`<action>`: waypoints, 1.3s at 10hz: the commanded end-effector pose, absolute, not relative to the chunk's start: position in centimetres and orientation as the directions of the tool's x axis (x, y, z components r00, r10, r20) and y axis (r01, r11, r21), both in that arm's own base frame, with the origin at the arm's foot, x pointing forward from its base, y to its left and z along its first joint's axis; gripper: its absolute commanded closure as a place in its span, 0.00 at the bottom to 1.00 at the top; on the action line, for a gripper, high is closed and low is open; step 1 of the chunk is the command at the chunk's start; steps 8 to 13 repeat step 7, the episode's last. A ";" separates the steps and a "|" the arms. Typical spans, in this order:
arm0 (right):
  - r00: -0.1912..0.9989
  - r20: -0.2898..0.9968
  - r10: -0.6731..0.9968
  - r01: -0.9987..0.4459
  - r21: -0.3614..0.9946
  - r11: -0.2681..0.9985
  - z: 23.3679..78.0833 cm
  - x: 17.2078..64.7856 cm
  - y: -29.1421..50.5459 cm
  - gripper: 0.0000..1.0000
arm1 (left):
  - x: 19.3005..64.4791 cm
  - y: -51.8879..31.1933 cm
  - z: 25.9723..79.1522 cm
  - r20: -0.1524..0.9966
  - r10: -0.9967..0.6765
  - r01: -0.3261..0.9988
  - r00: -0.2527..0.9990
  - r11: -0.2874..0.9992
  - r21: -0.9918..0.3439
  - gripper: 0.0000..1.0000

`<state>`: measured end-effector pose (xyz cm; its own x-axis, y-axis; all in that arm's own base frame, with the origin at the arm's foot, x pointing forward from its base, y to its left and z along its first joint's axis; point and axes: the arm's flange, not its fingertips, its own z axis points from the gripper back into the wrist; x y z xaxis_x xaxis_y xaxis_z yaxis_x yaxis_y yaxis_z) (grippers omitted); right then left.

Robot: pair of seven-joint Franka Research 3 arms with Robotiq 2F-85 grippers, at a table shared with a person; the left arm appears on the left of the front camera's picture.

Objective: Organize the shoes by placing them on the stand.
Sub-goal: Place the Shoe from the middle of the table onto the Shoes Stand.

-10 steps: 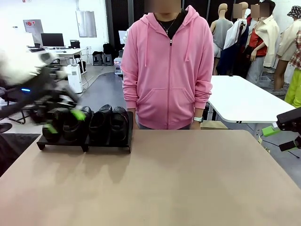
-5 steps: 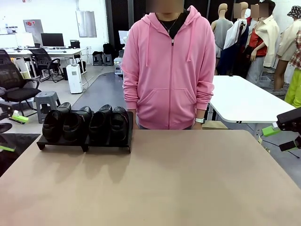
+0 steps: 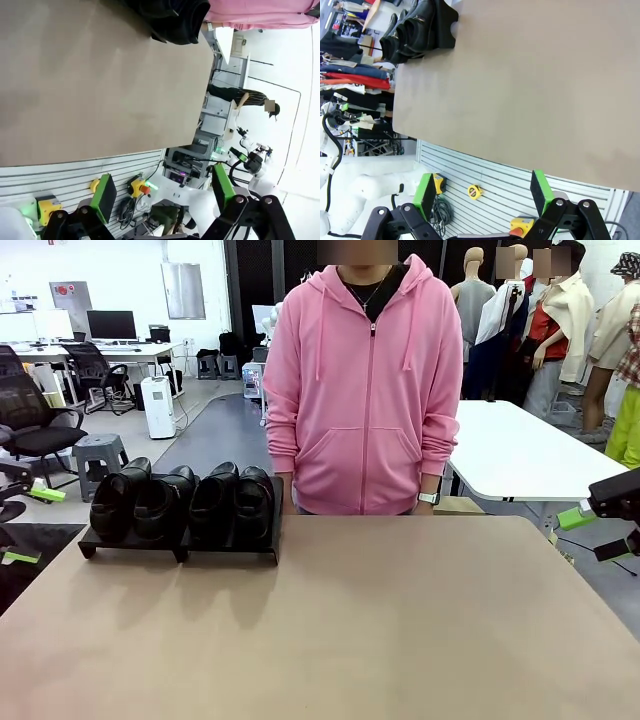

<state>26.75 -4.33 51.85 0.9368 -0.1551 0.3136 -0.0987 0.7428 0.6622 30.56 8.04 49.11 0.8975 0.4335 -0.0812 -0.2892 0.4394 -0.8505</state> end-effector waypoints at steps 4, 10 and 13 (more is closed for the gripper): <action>0.935 0.306 -0.178 -0.084 0.680 0.728 52.2 26.7 -4.1 0.00 | 30.1 8.2 49.5 -0.081 0.430 -0.291 0.899 0.449 -0.845 0.00; 0.935 0.306 -0.178 -0.084 0.680 0.728 52.2 26.7 -4.1 0.00 | 30.1 8.2 49.5 -0.081 0.430 -0.291 0.899 0.449 -0.845 0.00; 0.935 0.306 -0.178 -0.084 0.680 0.728 52.2 26.7 -4.1 0.00 | 30.1 8.2 49.5 -0.081 0.430 -0.291 0.899 0.449 -0.845 0.00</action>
